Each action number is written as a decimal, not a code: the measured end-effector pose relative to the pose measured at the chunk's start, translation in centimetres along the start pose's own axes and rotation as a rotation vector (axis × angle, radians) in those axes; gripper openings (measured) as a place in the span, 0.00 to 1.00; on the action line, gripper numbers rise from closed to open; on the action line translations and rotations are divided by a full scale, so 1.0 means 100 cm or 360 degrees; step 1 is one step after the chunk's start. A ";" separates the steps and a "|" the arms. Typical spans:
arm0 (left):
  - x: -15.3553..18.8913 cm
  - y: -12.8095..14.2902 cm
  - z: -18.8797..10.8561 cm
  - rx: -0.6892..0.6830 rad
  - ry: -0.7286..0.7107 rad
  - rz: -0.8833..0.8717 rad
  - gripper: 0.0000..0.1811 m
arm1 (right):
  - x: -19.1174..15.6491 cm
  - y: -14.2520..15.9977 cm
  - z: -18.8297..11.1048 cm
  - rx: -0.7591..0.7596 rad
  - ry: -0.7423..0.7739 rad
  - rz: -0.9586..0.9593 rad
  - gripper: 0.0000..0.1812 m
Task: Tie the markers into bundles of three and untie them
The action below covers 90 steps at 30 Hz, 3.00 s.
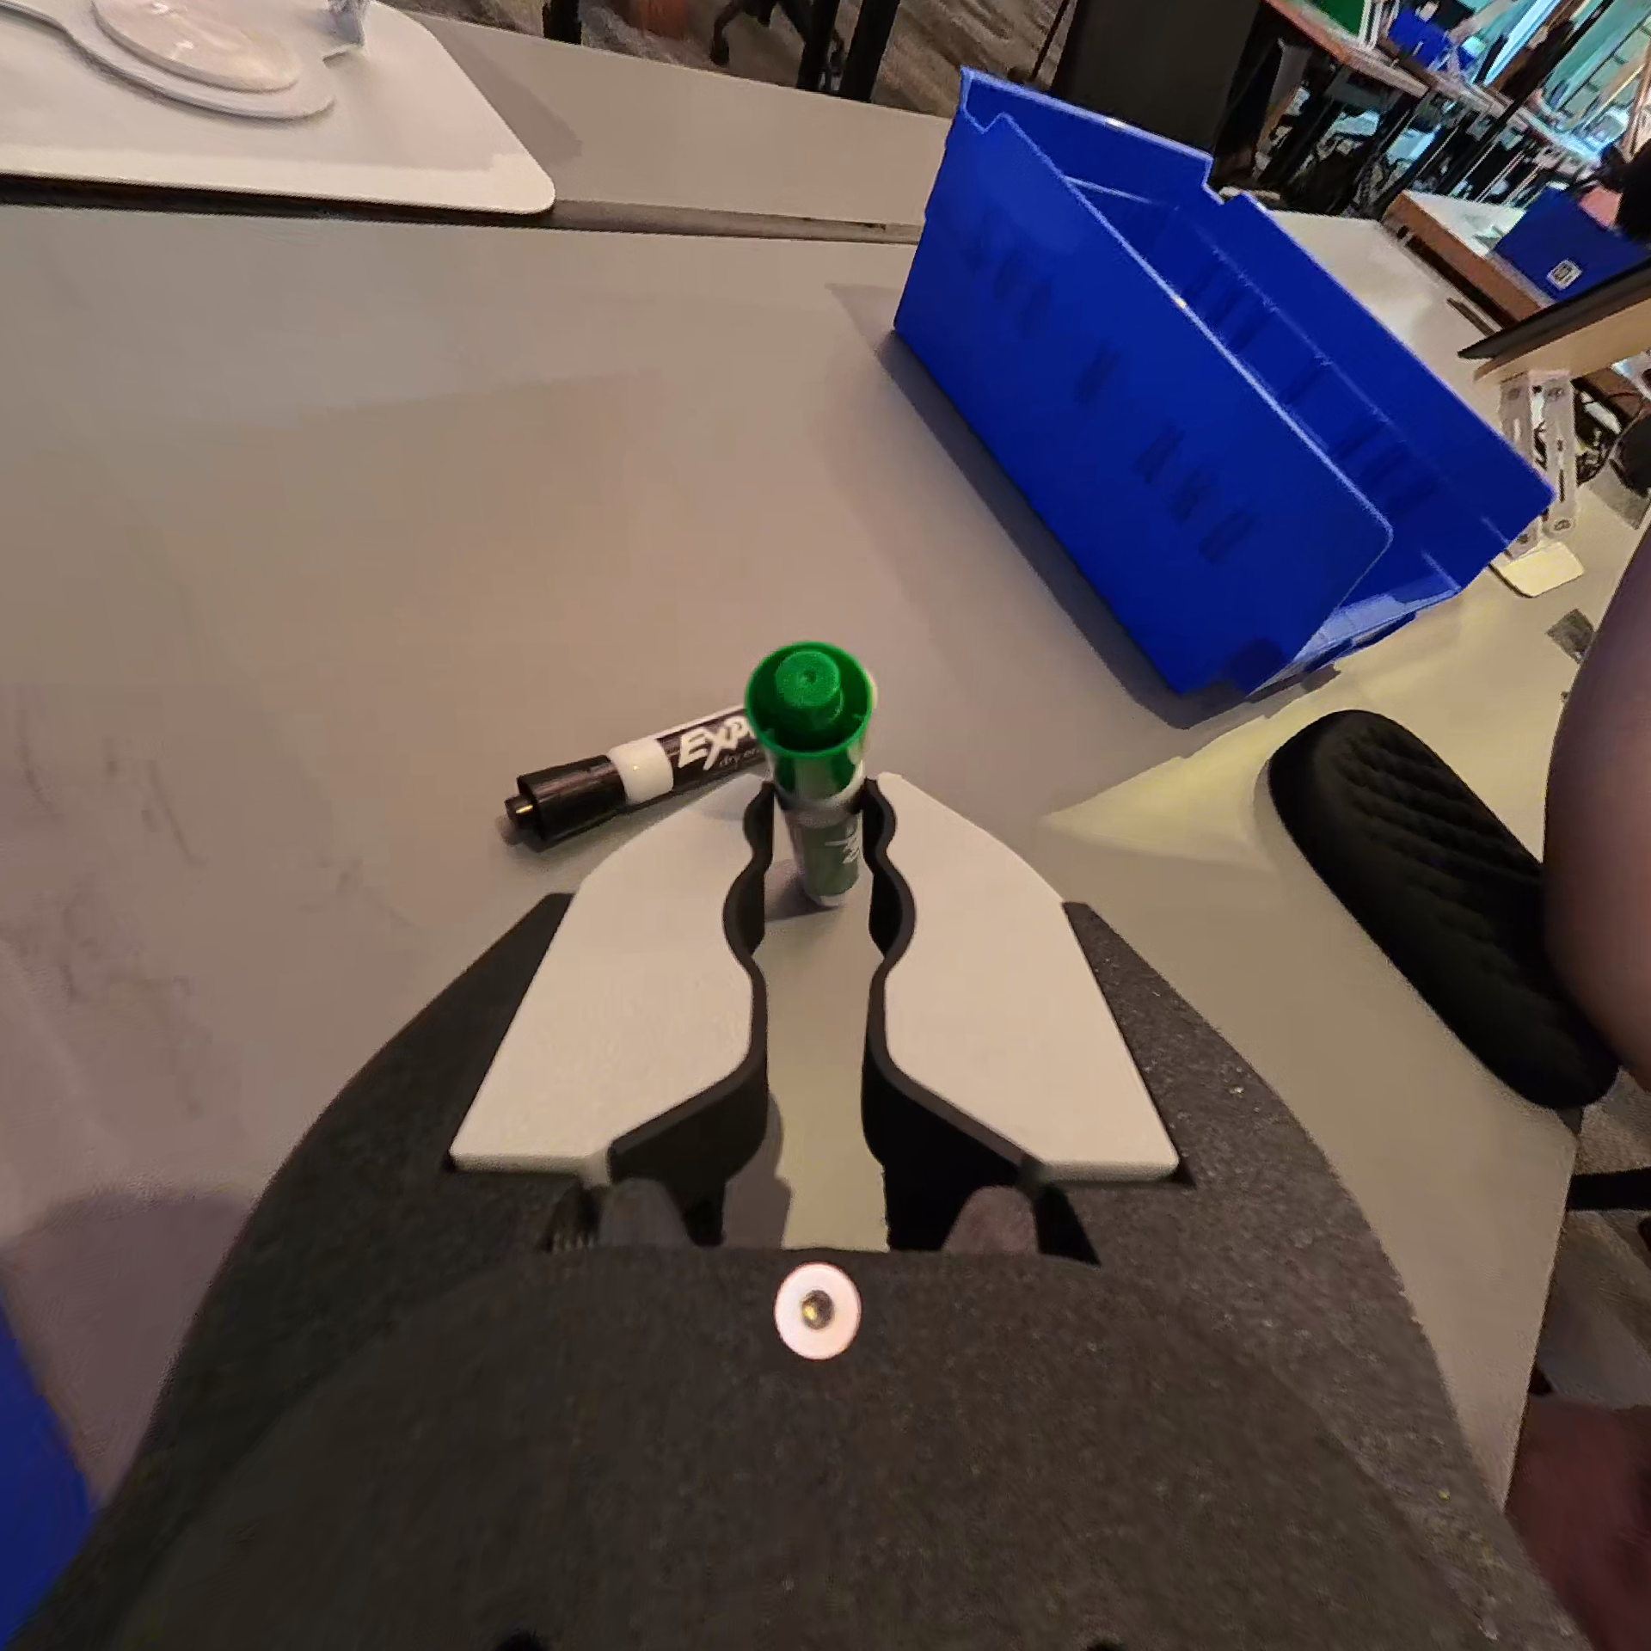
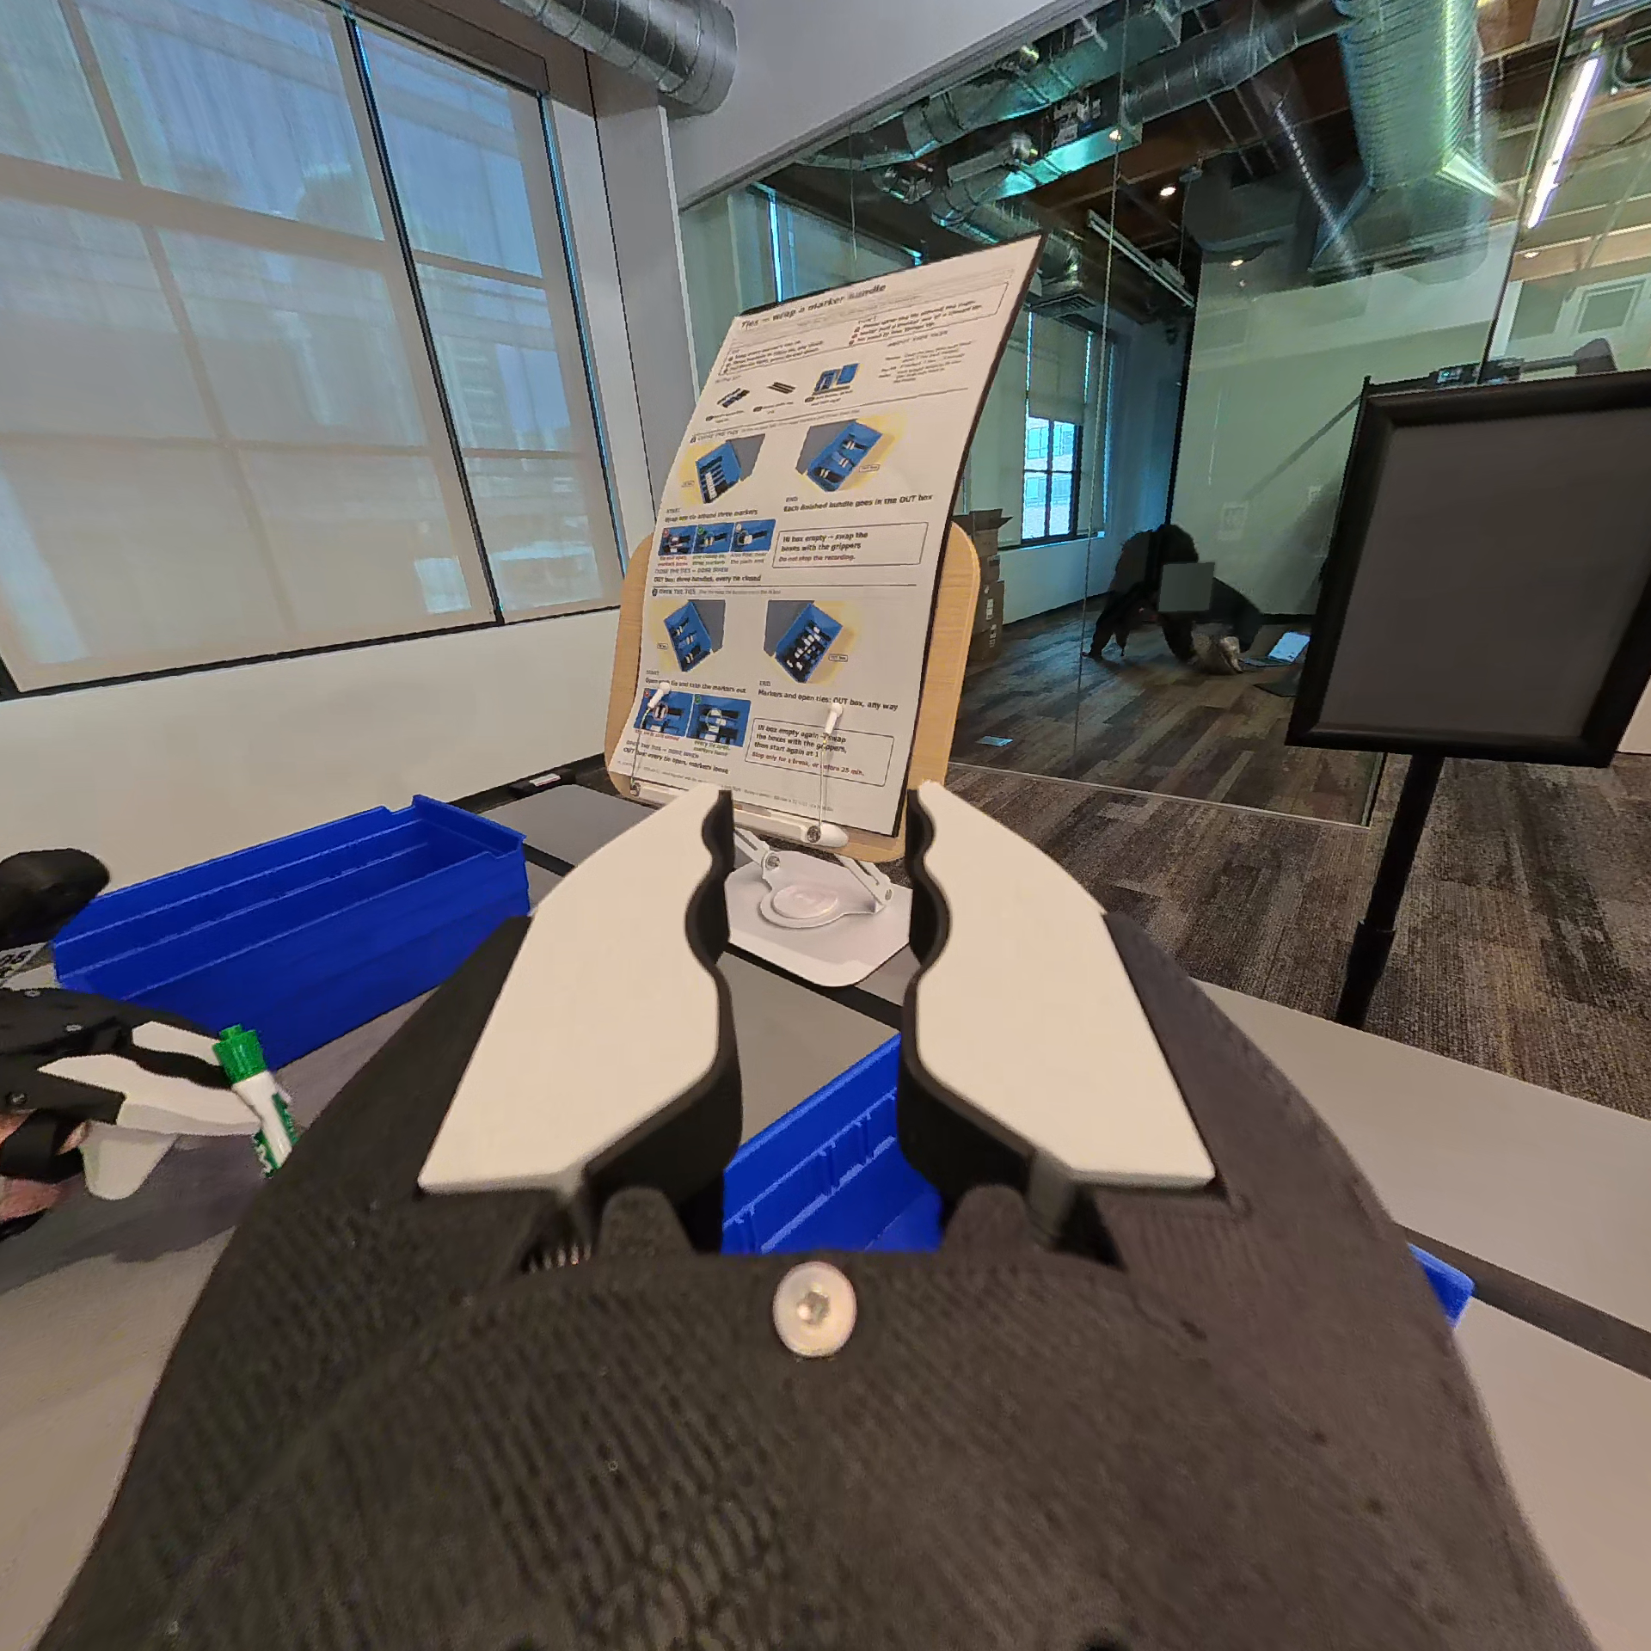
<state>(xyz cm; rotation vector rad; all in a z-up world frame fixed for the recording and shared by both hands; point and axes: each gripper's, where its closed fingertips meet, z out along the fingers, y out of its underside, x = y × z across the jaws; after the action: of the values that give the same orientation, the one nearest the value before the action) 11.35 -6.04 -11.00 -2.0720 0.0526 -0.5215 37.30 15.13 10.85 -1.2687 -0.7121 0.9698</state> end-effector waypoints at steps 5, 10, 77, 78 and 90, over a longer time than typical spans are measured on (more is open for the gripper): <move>-0.001 0.008 -0.008 -0.0084 0.0004 0.0086 0.11 | -0.001 0.002 0.002 -0.0018 -0.0003 -0.0012 0.21; -0.006 0.018 -0.019 -0.0242 0.0024 0.0274 0.15 | -0.002 0.005 0.005 -0.0039 -0.0006 -0.0012 0.21; -0.007 -0.021 -0.001 -0.0840 0.0072 0.1409 0.19 | -0.007 0.009 0.006 -0.0059 -0.0067 0.0009 0.21; -0.011 -0.039 -0.018 -0.0759 0.0022 0.1373 0.19 | -0.006 0.009 0.007 -0.0061 -0.0067 0.0010 0.21; -0.161 0.050 -0.143 -0.1550 -0.0098 0.1124 0.18 | -0.007 0.025 0.019 -0.0166 -0.0043 -0.0010 0.21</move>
<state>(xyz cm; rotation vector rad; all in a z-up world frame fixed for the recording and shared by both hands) -7.86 -16.36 -14.32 -2.7522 1.1495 0.0545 34.82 15.43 8.83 -1.3456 -0.7962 0.9562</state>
